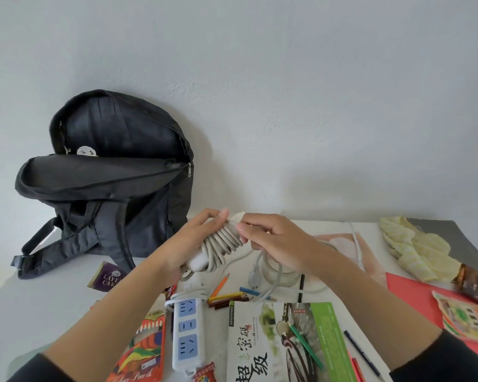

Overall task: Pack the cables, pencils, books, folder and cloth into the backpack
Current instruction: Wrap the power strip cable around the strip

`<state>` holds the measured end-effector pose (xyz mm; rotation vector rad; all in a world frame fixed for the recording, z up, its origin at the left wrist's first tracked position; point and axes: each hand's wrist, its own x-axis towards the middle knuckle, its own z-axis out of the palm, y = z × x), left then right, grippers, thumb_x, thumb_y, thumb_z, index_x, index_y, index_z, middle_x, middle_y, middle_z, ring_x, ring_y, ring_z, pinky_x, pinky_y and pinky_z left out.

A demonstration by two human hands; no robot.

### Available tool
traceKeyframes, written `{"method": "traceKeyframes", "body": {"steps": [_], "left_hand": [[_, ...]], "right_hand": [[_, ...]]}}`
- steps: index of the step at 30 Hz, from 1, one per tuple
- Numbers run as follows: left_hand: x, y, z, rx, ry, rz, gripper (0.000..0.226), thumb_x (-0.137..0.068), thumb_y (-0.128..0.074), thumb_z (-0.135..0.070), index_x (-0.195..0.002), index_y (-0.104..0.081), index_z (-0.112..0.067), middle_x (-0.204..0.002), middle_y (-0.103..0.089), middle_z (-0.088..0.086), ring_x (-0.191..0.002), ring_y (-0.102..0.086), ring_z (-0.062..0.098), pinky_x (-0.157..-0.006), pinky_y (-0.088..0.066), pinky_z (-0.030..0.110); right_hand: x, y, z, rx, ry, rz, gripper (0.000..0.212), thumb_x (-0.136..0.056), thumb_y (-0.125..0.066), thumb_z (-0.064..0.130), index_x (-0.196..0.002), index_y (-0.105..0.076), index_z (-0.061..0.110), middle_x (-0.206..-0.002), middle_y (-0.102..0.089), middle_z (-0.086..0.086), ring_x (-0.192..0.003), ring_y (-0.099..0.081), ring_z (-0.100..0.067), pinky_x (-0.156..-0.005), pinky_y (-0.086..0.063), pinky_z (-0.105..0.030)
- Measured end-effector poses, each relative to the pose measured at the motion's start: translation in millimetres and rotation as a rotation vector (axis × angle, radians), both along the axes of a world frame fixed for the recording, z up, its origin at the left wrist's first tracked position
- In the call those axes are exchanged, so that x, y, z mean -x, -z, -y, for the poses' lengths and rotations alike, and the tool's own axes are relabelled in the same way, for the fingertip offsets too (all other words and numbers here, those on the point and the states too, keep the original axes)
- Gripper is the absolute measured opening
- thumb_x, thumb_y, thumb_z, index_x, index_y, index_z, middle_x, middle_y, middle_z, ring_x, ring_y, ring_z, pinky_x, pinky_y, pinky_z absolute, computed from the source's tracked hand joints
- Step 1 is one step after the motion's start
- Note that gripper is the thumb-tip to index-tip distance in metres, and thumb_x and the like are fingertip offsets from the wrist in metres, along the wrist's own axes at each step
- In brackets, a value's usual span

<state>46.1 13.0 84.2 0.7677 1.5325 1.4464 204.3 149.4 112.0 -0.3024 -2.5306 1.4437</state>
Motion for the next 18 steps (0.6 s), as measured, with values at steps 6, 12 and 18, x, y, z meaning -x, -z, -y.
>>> {"method": "traceKeyframes", "body": {"steps": [6,12,18], "left_hand": [[8.8,1.1,-5.2,-0.027,-0.067,0.062,0.052,-0.074,-0.08,-0.055,-0.1,-0.068,-0.012,-0.084,-0.068,0.016,-0.069,-0.066,0.023,-0.07,-0.048,0.039],[17.0,19.3,10.6,0.051,0.028,0.174,0.054,-0.07,-0.085,-0.054,-0.103,-0.075,-0.013,-0.092,-0.071,0.015,-0.074,-0.064,0.024,-0.075,-0.05,0.037],[56.7,55.2,-6.5,0.078,0.157,-0.079,0.079,-0.044,-0.092,-0.073,-0.077,-0.057,-0.011,-0.064,-0.059,0.001,-0.051,-0.059,0.005,-0.055,-0.047,0.017]], "right_hand": [[-1.3,17.8,-5.6,0.207,-0.045,-0.012,0.047,-0.107,-0.049,0.03,-0.076,-0.063,-0.001,-0.062,-0.051,-0.005,-0.058,-0.044,-0.016,-0.062,-0.04,-0.024],[-12.2,35.5,-23.0,0.265,0.097,-0.113,0.029,-0.103,-0.058,0.017,-0.094,-0.075,-0.004,-0.094,-0.077,-0.016,-0.097,-0.072,-0.027,-0.093,-0.054,-0.026],[-16.4,57.7,-42.7,0.282,0.427,-0.241,0.013,-0.084,-0.082,0.008,-0.094,-0.075,0.011,-0.088,-0.065,-0.004,-0.069,-0.06,-0.013,-0.072,-0.051,-0.03]]}}
